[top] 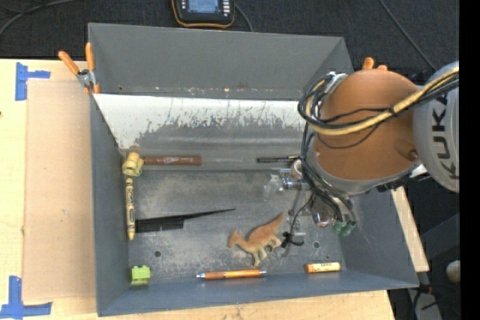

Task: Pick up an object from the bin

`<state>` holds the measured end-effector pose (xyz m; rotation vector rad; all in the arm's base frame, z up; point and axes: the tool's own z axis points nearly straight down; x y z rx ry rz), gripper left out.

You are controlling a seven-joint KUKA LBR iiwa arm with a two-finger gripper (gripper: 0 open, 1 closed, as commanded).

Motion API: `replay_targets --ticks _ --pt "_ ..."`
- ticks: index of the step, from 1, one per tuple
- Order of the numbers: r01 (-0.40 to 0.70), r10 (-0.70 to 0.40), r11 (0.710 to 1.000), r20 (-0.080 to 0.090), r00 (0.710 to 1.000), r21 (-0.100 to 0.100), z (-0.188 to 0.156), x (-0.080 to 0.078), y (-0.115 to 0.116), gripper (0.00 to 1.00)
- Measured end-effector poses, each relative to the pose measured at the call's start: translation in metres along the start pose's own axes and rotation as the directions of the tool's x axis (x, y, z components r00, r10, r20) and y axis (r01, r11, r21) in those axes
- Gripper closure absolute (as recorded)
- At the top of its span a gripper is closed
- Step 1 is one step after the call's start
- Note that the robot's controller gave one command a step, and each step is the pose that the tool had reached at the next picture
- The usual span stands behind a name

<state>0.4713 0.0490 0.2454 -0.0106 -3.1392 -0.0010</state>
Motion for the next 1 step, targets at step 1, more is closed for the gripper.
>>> replay_targets --ticks 1 --pt "0.0 0.0 1.0 0.0 1.0 0.0 0.0 0.0 0.0 1.0"
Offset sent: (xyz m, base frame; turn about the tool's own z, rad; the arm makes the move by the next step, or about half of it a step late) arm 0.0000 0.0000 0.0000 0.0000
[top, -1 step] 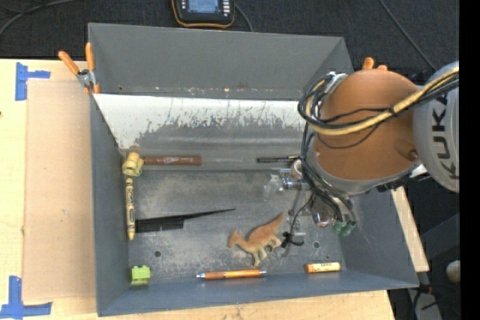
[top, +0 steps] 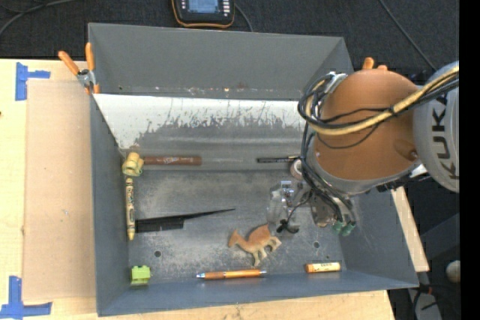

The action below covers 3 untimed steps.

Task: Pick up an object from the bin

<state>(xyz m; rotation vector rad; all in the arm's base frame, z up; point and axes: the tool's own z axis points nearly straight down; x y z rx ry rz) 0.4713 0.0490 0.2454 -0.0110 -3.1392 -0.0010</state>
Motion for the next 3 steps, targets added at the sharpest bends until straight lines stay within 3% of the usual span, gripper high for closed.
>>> replay_targets --ticks 1,2,3 --pt "0.0 0.0 1.0 0.0 1.0 0.0 0.0 0.0 0.0 0.0" --pt "0.0 0.0 1.0 0.0 1.0 0.0 0.0 0.0 0.0 0.0" --pt "-0.016 0.016 1.0 -0.008 1.0 0.0 0.052 -0.01 0.022 0.0"
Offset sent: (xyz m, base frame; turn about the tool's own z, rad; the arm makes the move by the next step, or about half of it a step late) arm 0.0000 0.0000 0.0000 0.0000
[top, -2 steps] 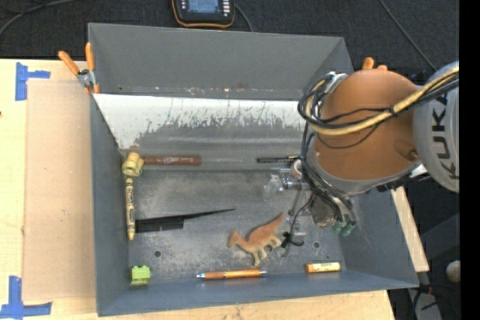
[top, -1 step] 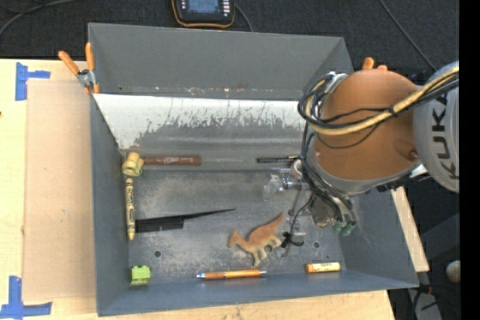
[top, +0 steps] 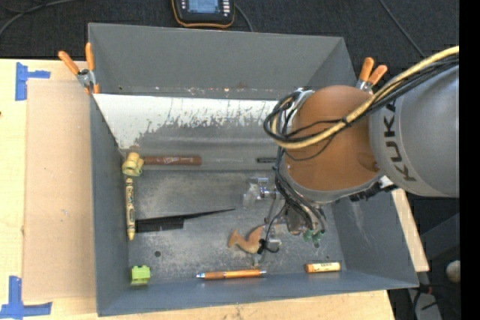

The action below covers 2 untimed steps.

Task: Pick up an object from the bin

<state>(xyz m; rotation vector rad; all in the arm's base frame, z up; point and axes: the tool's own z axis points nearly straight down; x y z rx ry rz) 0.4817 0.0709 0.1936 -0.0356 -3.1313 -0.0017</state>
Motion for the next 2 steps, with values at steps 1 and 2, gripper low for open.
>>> replay_targets --ticks 1,2 --pt "-0.008 0.008 1.0 0.004 1.0 0.0 -0.003 0.0 -0.001 0.0" --pt "0.294 -0.294 0.956 0.005 0.956 0.0 0.023 -0.055 0.041 0.0"
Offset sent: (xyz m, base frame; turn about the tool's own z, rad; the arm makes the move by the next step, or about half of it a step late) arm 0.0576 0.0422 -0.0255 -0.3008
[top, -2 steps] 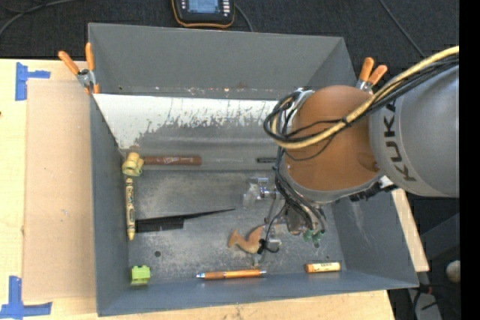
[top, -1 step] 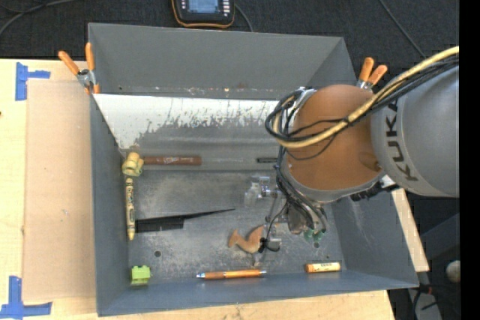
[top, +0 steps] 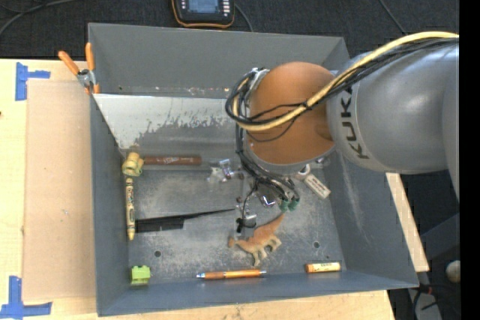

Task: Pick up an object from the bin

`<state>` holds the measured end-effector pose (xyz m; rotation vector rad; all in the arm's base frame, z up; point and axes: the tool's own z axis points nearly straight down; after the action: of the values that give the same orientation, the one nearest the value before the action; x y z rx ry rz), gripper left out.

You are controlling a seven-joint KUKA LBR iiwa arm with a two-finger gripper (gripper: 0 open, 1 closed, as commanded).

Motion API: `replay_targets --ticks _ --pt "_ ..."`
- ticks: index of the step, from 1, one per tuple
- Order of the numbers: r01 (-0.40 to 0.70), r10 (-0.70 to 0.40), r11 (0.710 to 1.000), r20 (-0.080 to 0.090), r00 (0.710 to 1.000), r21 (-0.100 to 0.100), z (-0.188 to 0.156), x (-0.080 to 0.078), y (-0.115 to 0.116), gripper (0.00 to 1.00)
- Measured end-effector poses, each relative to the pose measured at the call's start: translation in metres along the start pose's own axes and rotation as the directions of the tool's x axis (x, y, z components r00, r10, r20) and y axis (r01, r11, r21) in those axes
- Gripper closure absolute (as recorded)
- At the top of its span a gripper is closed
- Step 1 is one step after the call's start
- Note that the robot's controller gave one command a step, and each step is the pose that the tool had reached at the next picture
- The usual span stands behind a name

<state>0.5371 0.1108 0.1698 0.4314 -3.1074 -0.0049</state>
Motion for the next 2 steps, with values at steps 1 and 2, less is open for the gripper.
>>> replay_targets --ticks 1,2 --pt "-0.323 0.323 0.946 -0.003 0.946 0.002 0.0298 0.0156 -0.0159 0.0" --pt "0.074 -0.074 0.997 -0.001 0.997 0.0 0.0258 0.0237 -0.0143 0.0"
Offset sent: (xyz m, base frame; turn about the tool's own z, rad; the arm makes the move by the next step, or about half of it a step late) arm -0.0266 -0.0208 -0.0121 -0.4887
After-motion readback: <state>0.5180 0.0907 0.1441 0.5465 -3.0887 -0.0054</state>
